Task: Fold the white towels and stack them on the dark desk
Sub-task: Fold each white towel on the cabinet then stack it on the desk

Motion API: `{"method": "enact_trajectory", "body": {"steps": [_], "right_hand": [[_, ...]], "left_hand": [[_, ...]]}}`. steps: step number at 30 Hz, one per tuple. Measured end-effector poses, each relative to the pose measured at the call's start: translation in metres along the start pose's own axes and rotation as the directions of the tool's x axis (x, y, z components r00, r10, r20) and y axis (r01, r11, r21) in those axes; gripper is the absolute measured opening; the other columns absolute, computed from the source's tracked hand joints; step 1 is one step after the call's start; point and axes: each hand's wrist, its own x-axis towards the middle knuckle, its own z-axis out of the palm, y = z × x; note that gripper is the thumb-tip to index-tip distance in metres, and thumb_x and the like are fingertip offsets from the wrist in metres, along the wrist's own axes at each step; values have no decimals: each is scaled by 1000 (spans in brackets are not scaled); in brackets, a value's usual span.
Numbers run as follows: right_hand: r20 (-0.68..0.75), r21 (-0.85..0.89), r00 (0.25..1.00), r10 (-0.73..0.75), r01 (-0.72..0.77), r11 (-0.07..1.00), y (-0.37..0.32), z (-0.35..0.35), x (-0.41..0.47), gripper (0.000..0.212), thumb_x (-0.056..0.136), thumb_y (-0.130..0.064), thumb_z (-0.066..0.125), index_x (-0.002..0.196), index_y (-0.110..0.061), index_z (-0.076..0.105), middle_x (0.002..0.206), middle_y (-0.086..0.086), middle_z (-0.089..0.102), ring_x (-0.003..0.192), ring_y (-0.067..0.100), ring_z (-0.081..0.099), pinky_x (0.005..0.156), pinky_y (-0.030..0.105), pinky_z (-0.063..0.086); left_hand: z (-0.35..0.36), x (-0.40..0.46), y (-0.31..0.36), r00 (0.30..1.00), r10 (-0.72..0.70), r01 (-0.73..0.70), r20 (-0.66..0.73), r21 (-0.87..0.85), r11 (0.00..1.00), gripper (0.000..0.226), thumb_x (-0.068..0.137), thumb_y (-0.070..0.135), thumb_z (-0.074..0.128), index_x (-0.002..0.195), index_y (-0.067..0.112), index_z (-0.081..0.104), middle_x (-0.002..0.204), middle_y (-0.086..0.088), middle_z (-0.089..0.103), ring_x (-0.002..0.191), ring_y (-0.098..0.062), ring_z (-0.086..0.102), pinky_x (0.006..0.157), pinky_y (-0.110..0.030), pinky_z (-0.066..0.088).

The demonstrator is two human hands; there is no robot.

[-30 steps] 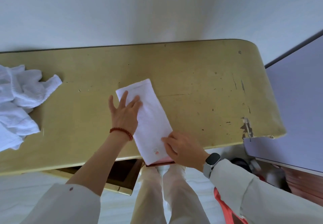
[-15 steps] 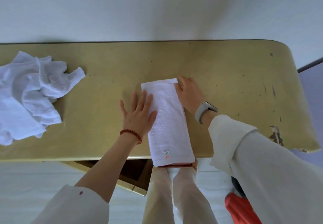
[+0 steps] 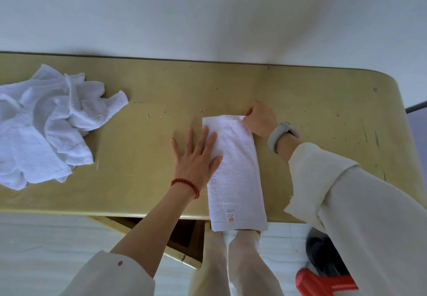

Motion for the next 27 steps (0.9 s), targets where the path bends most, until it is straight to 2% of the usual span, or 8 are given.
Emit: {"method": "enact_trajectory", "body": {"steps": [3, 7, 10, 13, 16, 18, 22, 27], "right_hand": [[38, 18, 999, 10, -11, 1000, 1, -5, 4, 28, 76, 4, 46, 57, -15, 38, 59, 4, 37, 65, 21, 37, 51, 25, 28], [181, -102, 983, -24, 43, 994, -4, -18, -2, 38, 79, 6, 44, 50, -12, 27, 51, 3, 25, 49, 15, 22, 45, 23, 18], [296, -117, 951, -95, 135, 984, -8, -28, -7, 28, 81, 5, 46, 54, -3, 46, 57, 10, 40, 55, 15, 31, 47, 22, 21], [229, -38, 937, -262, 278, 960, -10, -41, -16, 12, 84, -6, 55, 89, 0, 64, 73, -1, 56, 64, 10, 47, 53, 9, 34], [196, 1, 902, -386, 393, 919, -13, -53, -30, 5, 85, -10, 58, 87, -9, 63, 69, -13, 50, 62, -1, 45, 56, 2, 36], [205, 13, 883, -422, 429, 903, -11, -59, -38, 4, 86, -11, 58, 86, -13, 62, 72, -14, 52, 66, 0, 47, 60, 7, 37], [152, 75, 888, -433, 427, 901, -4, -64, -43, 7, 86, -10, 59, 81, -14, 62, 77, -14, 51, 74, 0, 49, 65, 3, 37], [24, 220, 942, -334, 321, 921, 15, -61, -35, 17, 84, -10, 60, 74, -23, 57, 77, -14, 59, 73, 1, 57, 67, 14, 42]], "left_hand": [[-2, 1, -2, 1000, 3, -3, -9, -19, 1000, 77, 78, 61, -4, 147, 28, 9, 155, 7, 1, 142, -31, -6, 105, -61, -10], [-4, 3, -5, 999, 21, -23, -27, -61, 998, 72, 83, 61, 11, 143, 26, 27, 153, 5, 19, 142, -34, 9, 105, -61, -7], [-9, 4, -4, 994, 14, -25, -105, -104, 994, 60, 82, 56, 31, 129, 23, 50, 142, 0, 43, 135, -34, 31, 103, -64, 8], [-24, 14, -5, 973, -136, 77, -187, -293, 953, 58, 83, 43, 52, 136, 22, 40, 144, 1, 38, 137, -23, 25, 111, -49, 7], [-45, 34, -11, 966, -251, 183, -55, -538, 823, 79, 82, 33, 63, 145, 26, 16, 141, 6, 37, 133, -21, 21, 107, -37, 14], [-56, 50, -18, 979, -189, 190, 71, -634, 750, 84, 80, 31, 66, 145, 28, 13, 136, 6, 44, 132, -21, 24, 106, -38, 16], [-73, 68, -21, 959, 1, 228, 282, -778, 585, 72, 81, 23, 68, 141, 25, 29, 123, -1, 47, 123, -19, 41, 98, -27, 33], [-76, 70, -15, 994, 41, 62, 102, -826, 560, 31, 82, 17, 65, 107, 32, 54, 101, 2, 51, 87, -12, 47, 76, -13, 39]]}}
